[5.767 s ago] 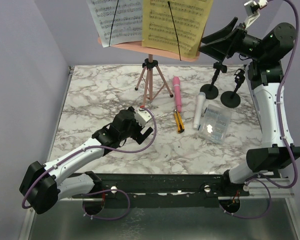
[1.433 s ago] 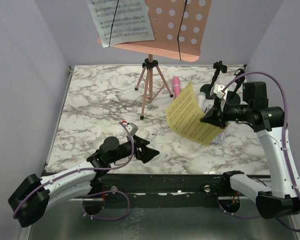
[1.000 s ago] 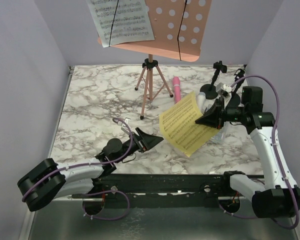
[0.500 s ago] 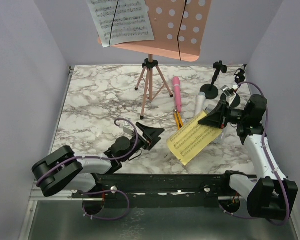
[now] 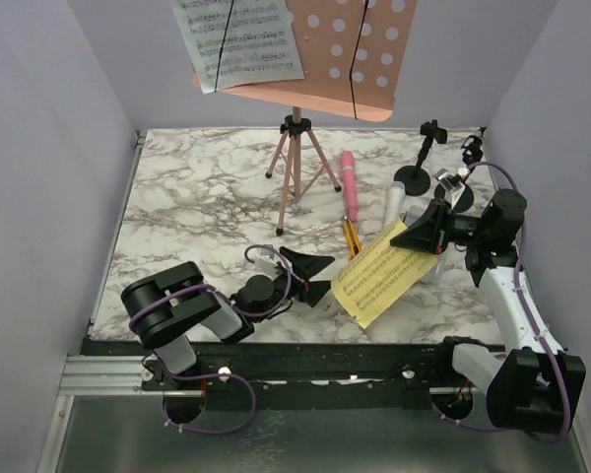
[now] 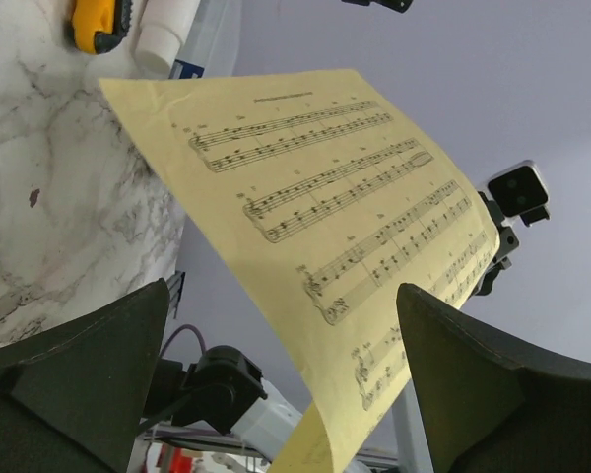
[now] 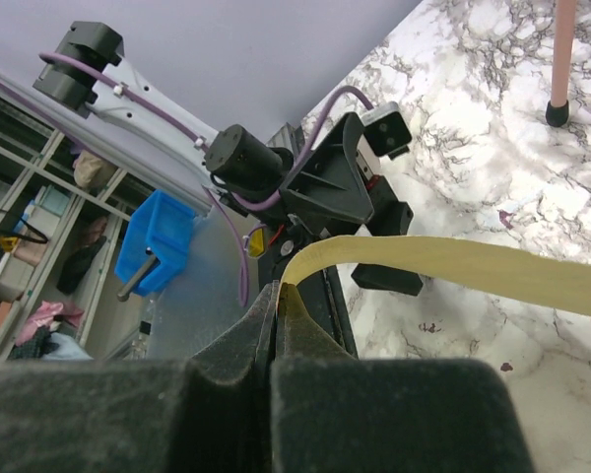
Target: Pack up the instrument practice props
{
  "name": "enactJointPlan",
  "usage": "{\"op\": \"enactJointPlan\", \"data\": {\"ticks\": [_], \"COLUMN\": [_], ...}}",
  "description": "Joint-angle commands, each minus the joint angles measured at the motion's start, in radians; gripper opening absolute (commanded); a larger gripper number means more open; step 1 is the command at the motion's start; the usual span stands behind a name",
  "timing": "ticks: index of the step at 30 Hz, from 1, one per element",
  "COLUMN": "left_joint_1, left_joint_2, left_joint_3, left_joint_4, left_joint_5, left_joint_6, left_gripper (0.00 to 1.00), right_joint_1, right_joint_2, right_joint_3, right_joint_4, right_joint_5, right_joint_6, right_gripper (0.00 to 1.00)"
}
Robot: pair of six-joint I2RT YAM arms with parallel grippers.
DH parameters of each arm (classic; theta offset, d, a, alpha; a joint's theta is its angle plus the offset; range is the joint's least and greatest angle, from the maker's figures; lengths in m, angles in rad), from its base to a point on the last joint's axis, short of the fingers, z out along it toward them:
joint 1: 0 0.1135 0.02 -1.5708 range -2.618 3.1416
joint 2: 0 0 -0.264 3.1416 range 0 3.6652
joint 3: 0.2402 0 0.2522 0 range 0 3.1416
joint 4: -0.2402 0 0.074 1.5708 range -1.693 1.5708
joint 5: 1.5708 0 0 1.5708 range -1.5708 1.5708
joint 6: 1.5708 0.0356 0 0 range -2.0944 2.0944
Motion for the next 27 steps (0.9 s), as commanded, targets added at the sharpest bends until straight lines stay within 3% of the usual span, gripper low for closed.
{"op": "enactJointPlan", "data": {"ticks": [1,9,12,14,16,18,21,23,25,27], "left_joint_1": [-0.027,-0.060,-0.061,-0.061,-0.061,-0.061,-0.054,-0.043,-0.030,-0.011], "left_joint_2": [0.166,0.272,0.263,0.254,0.245,0.232,0.195,0.164,0.131,0.101], "left_joint_3": [0.031,0.155,0.146,0.140,0.132,0.122,0.089,0.070,0.054,0.043], "left_joint_4": [0.290,0.290,0.288,0.289,0.289,0.288,0.288,0.289,0.289,0.288], "left_joint_5": [-0.035,-0.031,-0.062,-0.069,-0.067,-0.071,-0.101,-0.112,-0.108,-0.080], "left_joint_6": [-0.181,-0.201,-0.201,-0.202,-0.207,-0.206,-0.173,-0.139,-0.111,-0.074], "left_gripper": [0.99,0.96,0.87,0.75,0.70,0.57,0.31,0.03,0.00,0.00], "right_joint_1": [-0.002,-0.003,-0.003,-0.002,-0.003,-0.003,-0.002,-0.002,-0.003,-0.003], "right_joint_2": [0.003,-0.004,-0.005,-0.007,-0.009,-0.013,-0.019,-0.024,-0.027,-0.034], "right_joint_3": [-0.017,-0.027,-0.028,-0.026,-0.024,-0.019,-0.012,-0.005,-0.001,0.003], "right_joint_4": [0.037,0.022,0.010,-0.009,-0.032,-0.062,-0.110,-0.143,-0.177,-0.205], "right_joint_5": [-0.063,-0.061,-0.059,-0.056,-0.053,-0.049,-0.047,-0.044,-0.042,-0.041], "right_joint_6": [0.012,-0.006,-0.024,-0.045,-0.071,-0.100,-0.152,-0.181,-0.215,-0.244], "right_gripper": [0.00,0.00,0.00,0.00,0.00,0.00,0.00,0.00,0.04,0.23]}}
